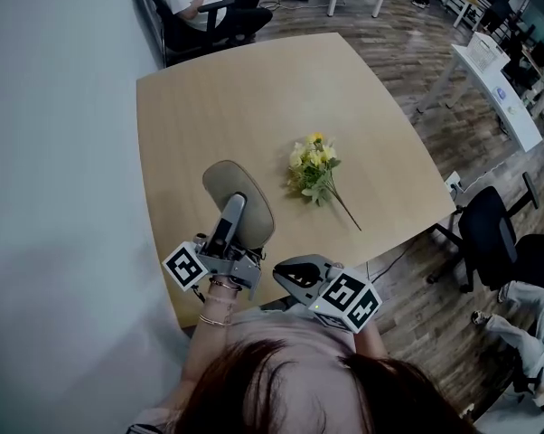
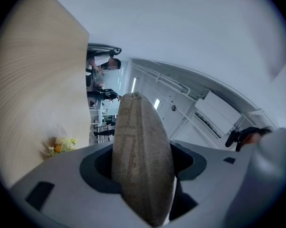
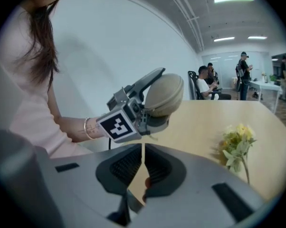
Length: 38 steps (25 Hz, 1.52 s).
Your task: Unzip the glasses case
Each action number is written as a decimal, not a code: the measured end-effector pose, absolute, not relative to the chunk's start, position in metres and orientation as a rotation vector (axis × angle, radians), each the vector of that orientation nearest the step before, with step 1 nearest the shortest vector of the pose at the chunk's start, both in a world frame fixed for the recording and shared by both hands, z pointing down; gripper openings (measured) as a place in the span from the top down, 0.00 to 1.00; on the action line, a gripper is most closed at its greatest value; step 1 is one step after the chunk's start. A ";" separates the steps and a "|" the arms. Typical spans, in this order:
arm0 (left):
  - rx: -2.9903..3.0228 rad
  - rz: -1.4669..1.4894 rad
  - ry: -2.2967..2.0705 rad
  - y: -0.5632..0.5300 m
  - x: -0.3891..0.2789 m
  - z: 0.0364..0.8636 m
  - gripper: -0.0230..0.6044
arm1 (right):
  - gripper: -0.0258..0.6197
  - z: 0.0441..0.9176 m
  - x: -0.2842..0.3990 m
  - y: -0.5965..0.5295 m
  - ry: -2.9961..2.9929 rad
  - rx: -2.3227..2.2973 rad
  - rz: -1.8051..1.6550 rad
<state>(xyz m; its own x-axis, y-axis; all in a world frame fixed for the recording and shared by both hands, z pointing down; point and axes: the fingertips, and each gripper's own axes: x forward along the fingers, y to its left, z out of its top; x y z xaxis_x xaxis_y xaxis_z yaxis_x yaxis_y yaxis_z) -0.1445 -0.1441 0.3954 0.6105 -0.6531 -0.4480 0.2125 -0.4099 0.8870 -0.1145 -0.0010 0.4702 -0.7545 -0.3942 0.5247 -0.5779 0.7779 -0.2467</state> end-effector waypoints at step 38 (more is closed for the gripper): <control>2.169 -1.150 -0.462 -0.082 -0.113 0.290 0.50 | 0.94 0.427 0.075 -0.036 -2.564 1.443 0.598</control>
<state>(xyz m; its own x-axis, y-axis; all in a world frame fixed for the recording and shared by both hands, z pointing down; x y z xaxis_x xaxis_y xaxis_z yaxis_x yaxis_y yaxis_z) -0.1128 -0.0820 0.2901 0.5567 -0.5654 -0.6086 -0.0132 -0.7386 0.6740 0.0746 -0.0356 0.4270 -0.5304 -0.7894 0.3092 -0.8447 0.4613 -0.2715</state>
